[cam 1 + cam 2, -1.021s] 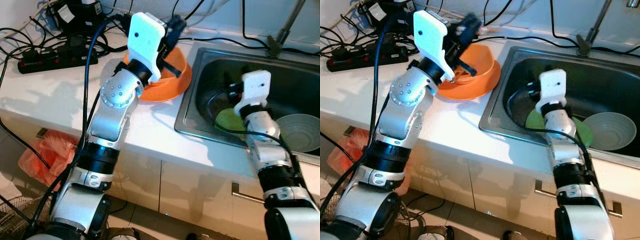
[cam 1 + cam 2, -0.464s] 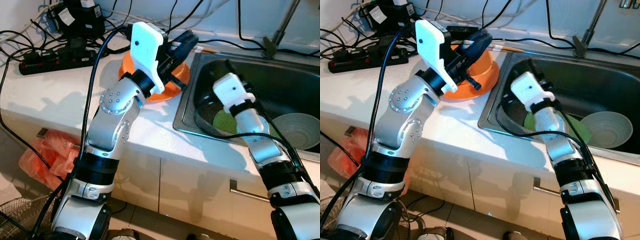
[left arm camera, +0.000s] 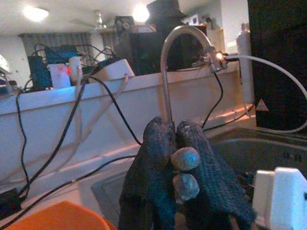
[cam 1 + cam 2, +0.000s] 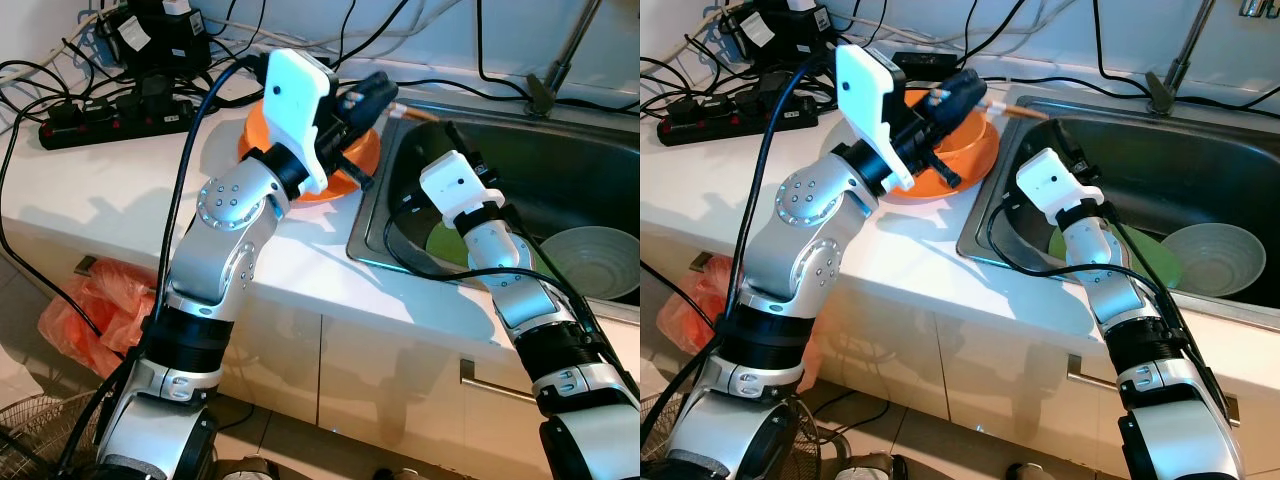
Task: Kitchen organization
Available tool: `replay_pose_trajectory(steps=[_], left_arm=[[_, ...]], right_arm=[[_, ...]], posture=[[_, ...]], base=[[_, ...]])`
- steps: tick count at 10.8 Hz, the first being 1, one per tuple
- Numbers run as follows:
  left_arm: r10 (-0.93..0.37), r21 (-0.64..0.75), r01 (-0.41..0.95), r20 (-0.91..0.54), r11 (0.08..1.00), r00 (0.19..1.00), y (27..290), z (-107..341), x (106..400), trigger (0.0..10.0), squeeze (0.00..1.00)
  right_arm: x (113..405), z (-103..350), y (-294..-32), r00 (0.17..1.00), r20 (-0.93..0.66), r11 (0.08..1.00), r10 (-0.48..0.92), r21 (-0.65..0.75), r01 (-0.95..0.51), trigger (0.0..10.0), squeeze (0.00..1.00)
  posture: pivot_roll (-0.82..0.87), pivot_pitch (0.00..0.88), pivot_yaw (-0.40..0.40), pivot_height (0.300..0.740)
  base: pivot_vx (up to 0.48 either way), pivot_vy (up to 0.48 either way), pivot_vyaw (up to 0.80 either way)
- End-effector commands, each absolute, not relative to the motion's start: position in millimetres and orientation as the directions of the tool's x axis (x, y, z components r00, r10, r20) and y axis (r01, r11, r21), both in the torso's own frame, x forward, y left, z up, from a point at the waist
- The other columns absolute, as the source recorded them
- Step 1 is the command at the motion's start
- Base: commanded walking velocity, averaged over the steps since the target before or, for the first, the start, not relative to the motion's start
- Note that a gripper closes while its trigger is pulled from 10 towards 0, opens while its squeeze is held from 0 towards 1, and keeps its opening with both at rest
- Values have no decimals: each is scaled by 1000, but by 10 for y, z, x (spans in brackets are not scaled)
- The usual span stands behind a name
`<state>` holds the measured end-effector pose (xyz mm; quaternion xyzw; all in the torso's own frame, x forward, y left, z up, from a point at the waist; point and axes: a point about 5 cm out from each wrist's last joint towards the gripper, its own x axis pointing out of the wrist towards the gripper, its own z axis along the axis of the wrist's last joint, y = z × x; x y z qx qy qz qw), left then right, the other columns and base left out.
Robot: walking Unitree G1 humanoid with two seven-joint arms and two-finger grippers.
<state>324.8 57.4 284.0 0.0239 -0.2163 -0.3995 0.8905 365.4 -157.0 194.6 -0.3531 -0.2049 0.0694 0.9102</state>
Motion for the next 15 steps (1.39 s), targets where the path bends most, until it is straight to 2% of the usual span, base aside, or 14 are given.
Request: replay_pose_trajectory(steps=[1, 3, 11, 12, 13, 15], left_arm=[[-739, 236, 709, 345, 665, 579, 563, 2819, 3224, 10000, 0], [-764, 244, 728, 300, 641, 572, 519, 2738, 3210, 10000, 0], [-794, 243, 761, 290, 601, 534, 404, 2732, 3166, 10000, 0], [-793, 244, 760, 290, 603, 536, 411, 2731, 3168, 10000, 0], [-791, 245, 757, 290, 605, 538, 420, 2731, 3170, 10000, 0], [-789, 253, 751, 287, 609, 543, 426, 2727, 3171, 10000, 0]], right_arm=[[3684, 2017, -1576, 903, 342, 737, 259, -674, 44, 10000, 0], [3682, 2010, -1563, 903, 341, 744, 261, -667, 37, 10000, 0], [3665, 1984, -1494, 901, 330, 750, 283, -661, 6, 10000, 0], [3666, 1987, -1494, 900, 331, 753, 282, -658, 6, 8471, 0], [3665, 1988, -1492, 900, 331, 754, 283, -657, 4, 0, 0], [3666, 1993, -1482, 898, 336, 758, 286, -652, 3, 0, 0]], posture=[[68, 52, 32, 740], [66, 56, 32, 740], [55, 66, 38, 740], [55, 66, 38, 740], [55, 66, 38, 740], [58, 60, 36, 740]], base=[[0, 0, 0], [0, 0, 0], [0, 0, 0], [0, 0, 0], [0, 0, 0], [0, 0, 0]])
